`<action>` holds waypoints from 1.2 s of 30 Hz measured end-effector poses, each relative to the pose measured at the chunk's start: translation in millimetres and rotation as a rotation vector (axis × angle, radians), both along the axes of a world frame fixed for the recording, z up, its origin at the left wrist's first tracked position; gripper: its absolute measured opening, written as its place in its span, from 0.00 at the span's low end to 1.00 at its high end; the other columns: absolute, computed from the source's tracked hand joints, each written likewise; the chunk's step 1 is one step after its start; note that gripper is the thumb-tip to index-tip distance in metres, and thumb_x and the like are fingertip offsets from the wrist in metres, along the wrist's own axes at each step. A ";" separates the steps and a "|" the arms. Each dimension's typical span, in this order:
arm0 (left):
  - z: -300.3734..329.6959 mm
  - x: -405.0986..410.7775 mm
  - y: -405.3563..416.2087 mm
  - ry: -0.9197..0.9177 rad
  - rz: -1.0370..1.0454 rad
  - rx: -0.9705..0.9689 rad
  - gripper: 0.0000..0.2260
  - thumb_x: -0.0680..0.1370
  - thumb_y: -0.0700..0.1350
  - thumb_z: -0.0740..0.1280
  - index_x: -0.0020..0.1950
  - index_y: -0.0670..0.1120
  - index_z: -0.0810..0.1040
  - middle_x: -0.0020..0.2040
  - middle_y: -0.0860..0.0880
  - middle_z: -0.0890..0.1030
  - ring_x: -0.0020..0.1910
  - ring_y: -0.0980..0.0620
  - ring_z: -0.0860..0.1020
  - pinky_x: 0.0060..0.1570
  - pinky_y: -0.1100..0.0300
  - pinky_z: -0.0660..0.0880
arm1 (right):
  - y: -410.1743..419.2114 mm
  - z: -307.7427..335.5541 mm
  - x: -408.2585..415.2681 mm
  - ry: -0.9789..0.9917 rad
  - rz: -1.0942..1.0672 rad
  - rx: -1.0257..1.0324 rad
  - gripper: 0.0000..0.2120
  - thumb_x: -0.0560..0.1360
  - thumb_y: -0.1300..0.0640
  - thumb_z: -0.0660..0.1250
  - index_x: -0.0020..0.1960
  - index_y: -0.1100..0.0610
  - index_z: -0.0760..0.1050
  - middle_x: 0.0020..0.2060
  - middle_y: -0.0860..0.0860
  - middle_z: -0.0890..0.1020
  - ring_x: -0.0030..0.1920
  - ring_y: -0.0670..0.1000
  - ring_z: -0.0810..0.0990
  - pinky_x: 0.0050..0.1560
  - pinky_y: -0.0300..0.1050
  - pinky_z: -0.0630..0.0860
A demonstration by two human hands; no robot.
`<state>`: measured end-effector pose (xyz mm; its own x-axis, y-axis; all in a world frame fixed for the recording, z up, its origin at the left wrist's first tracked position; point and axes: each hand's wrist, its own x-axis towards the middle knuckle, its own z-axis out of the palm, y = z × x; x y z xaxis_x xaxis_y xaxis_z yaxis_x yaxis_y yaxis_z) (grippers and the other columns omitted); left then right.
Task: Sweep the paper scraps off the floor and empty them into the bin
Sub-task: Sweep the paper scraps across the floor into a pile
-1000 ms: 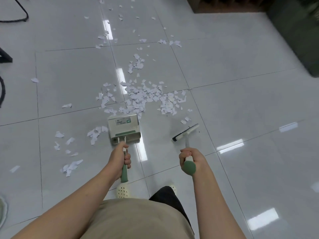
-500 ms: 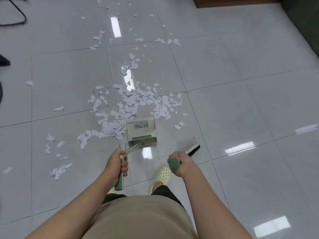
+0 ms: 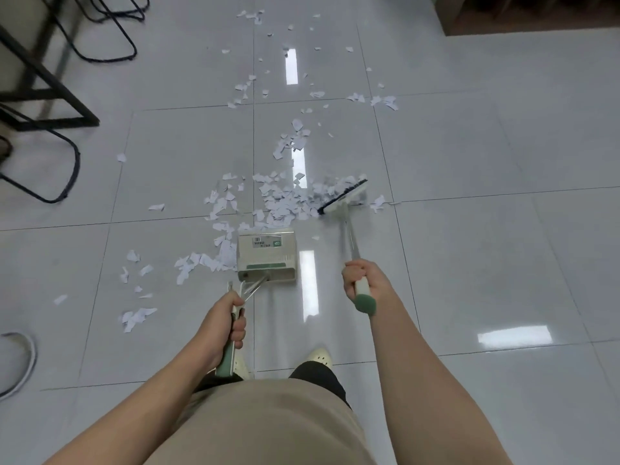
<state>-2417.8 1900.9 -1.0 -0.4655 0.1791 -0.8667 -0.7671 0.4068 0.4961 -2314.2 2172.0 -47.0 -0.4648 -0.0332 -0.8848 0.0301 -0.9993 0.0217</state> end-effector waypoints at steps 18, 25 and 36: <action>-25.2 -92.7 171.4 -0.037 -0.248 0.039 0.07 0.77 0.48 0.59 0.41 0.48 0.66 0.27 0.51 0.62 0.24 0.53 0.59 0.27 0.58 0.60 | 36.3 36.2 12.8 -0.281 -0.227 0.111 0.18 0.75 0.72 0.56 0.34 0.53 0.58 0.19 0.48 0.61 0.16 0.45 0.60 0.15 0.33 0.61; -15.9 -138.5 231.4 -0.119 -0.320 0.051 0.06 0.76 0.47 0.59 0.41 0.47 0.66 0.30 0.50 0.60 0.25 0.52 0.57 0.27 0.61 0.59 | 58.4 45.0 -23.2 -0.336 -0.343 0.085 0.15 0.75 0.69 0.58 0.35 0.55 0.62 0.21 0.47 0.63 0.17 0.44 0.63 0.18 0.31 0.61; -16.4 -178.4 259.6 -0.141 -0.264 0.040 0.09 0.77 0.48 0.59 0.38 0.48 0.64 0.29 0.51 0.60 0.25 0.53 0.56 0.27 0.60 0.58 | 135.6 7.3 -113.5 -0.336 0.107 0.198 0.08 0.74 0.71 0.58 0.43 0.60 0.69 0.24 0.53 0.70 0.18 0.48 0.68 0.18 0.37 0.67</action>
<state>-2596.2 2160.6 -17.4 -0.2742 0.3127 -0.9094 -0.7000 0.5836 0.4117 -2427.7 2307.6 -39.7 -0.1516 0.1207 -0.9810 0.1583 -0.9767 -0.1447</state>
